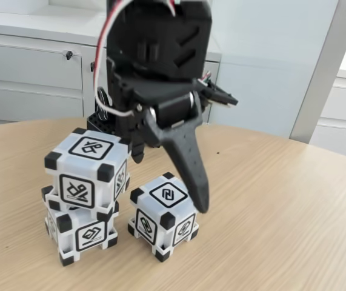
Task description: Stack cubes from left to right.
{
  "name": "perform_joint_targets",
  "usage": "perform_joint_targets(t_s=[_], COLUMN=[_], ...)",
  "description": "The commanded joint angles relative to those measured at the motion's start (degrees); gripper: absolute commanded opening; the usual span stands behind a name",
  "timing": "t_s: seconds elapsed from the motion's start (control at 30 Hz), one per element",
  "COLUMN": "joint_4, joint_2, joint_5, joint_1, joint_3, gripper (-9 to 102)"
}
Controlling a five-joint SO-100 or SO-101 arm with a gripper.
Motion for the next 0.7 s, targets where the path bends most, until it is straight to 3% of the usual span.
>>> perform_joint_targets(t_s=[0.0,0.5,0.67], joint_4=[-0.44,-0.44,-0.44], joint_2=[-1.67,-6.24,-6.59], joint_5=[0.44,0.88,1.76], joint_1=[0.35,0.97,0.97], joint_3=[-0.44,-1.14,-1.14], gripper=[45,33,19])
